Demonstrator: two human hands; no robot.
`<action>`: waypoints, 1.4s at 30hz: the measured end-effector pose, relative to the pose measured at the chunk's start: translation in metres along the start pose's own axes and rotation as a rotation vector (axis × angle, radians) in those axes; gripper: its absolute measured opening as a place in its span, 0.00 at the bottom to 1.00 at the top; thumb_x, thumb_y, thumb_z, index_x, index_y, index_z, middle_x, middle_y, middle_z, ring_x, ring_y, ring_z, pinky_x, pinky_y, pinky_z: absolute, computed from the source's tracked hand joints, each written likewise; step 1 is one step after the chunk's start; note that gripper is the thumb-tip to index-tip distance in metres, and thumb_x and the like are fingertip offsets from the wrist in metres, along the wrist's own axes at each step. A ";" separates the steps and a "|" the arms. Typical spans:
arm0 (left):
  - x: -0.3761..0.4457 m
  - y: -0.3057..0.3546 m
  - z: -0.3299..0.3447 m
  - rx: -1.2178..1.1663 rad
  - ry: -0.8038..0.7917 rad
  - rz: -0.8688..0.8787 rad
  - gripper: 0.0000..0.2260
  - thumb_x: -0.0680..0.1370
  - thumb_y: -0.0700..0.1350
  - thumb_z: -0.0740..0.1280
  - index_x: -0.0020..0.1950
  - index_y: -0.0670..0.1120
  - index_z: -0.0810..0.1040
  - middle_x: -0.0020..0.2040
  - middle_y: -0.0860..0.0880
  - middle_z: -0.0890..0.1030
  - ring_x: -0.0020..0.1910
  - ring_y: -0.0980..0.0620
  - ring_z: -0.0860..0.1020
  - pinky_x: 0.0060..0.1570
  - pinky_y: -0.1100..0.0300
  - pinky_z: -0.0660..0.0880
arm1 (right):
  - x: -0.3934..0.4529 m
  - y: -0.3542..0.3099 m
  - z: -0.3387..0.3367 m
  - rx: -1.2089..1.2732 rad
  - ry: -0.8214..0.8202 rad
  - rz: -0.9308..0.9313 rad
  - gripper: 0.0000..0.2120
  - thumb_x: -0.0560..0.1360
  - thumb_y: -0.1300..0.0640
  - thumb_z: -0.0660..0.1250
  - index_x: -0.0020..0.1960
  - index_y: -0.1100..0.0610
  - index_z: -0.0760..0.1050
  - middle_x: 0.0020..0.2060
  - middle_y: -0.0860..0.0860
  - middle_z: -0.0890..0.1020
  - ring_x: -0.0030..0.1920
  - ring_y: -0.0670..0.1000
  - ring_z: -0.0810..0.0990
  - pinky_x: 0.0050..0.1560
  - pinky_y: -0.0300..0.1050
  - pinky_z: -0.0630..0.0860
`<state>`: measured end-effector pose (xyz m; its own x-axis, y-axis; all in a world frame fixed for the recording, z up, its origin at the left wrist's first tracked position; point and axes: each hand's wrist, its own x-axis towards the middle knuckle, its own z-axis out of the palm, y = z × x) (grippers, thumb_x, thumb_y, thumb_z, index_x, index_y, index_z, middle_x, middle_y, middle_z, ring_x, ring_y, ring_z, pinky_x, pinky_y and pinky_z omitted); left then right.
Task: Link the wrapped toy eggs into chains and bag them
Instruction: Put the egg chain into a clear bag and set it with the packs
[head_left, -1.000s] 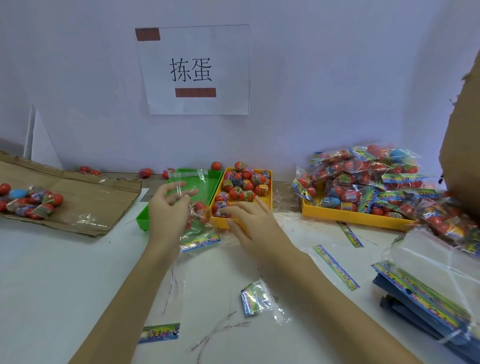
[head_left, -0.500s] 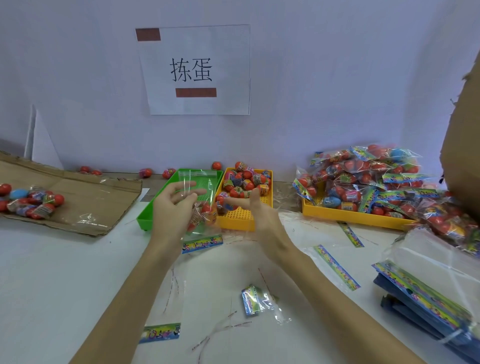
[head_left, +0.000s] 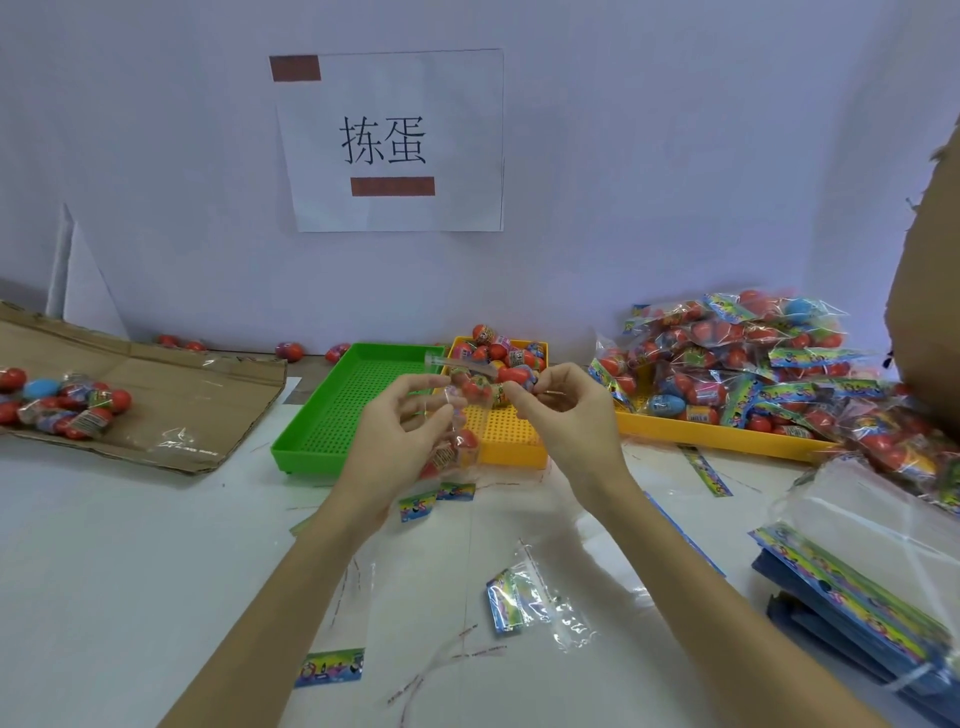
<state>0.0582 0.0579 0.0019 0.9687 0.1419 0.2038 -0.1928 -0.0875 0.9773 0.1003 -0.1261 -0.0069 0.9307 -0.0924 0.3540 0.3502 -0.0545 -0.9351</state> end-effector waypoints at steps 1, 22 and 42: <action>0.000 0.000 0.000 -0.002 0.004 0.000 0.11 0.82 0.33 0.68 0.62 0.44 0.80 0.52 0.47 0.88 0.50 0.49 0.87 0.47 0.61 0.84 | 0.000 -0.001 0.000 0.013 0.016 -0.001 0.11 0.74 0.54 0.78 0.48 0.56 0.76 0.42 0.54 0.82 0.45 0.55 0.85 0.48 0.46 0.83; -0.007 -0.004 0.011 0.142 -0.121 0.213 0.17 0.82 0.37 0.70 0.70 0.45 0.76 0.56 0.54 0.86 0.58 0.58 0.84 0.58 0.64 0.80 | -0.015 -0.023 0.015 -0.108 0.011 -0.230 0.10 0.79 0.53 0.73 0.59 0.50 0.84 0.48 0.40 0.85 0.51 0.39 0.83 0.44 0.34 0.80; -0.006 -0.006 0.008 0.223 -0.191 0.259 0.21 0.82 0.43 0.71 0.75 0.48 0.74 0.66 0.56 0.82 0.67 0.58 0.79 0.67 0.59 0.76 | -0.012 -0.019 0.005 -0.442 -0.255 -0.365 0.08 0.83 0.51 0.65 0.59 0.50 0.80 0.44 0.45 0.86 0.33 0.38 0.82 0.27 0.34 0.75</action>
<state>0.0543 0.0499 -0.0053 0.9080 -0.0975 0.4075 -0.4167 -0.3119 0.8538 0.0830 -0.1195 0.0066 0.7743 0.2473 0.5825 0.6244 -0.4486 -0.6395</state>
